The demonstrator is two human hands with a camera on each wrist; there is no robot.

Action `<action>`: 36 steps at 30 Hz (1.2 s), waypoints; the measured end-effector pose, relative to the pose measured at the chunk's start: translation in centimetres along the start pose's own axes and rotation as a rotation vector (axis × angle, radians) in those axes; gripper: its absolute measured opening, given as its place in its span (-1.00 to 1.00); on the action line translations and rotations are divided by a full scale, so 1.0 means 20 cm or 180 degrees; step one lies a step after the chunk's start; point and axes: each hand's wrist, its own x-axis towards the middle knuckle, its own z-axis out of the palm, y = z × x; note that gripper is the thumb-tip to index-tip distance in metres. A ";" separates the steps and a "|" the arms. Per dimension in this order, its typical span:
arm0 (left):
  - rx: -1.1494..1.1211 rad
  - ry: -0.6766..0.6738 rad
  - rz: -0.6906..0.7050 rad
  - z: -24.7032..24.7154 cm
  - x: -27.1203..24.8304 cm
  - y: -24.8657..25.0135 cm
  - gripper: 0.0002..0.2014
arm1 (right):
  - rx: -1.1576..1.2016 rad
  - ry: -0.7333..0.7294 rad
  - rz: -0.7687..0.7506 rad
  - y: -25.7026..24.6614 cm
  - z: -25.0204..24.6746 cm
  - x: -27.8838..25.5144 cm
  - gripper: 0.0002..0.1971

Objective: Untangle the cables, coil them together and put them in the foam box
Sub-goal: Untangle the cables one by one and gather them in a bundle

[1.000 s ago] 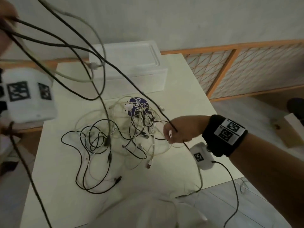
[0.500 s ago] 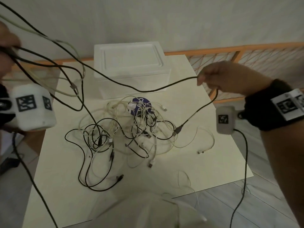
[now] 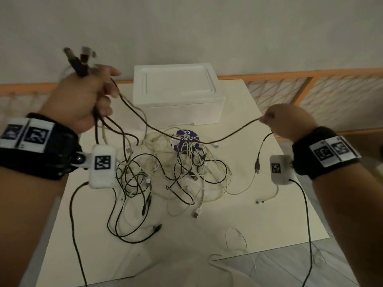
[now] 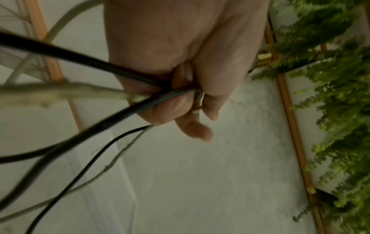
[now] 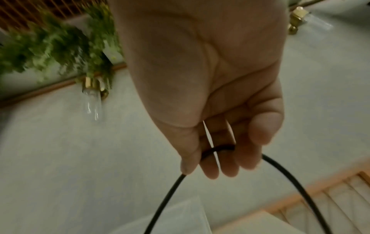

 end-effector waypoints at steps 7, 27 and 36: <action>0.1454 -0.0786 -0.0616 0.08 -0.02 -0.11 -0.67 | 0.0401 -0.0476 -0.0068 -0.16 0.25 -0.07 -0.63; 0.3259 -0.1701 0.0053 0.34 -0.20 0.00 -0.62 | 0.3981 -0.0857 -0.1988 -0.80 0.03 -0.20 -0.09; 0.1094 -0.0456 -0.0026 0.09 -0.14 0.00 -0.79 | 0.1309 0.0347 -0.0780 -0.42 -0.05 0.05 -0.65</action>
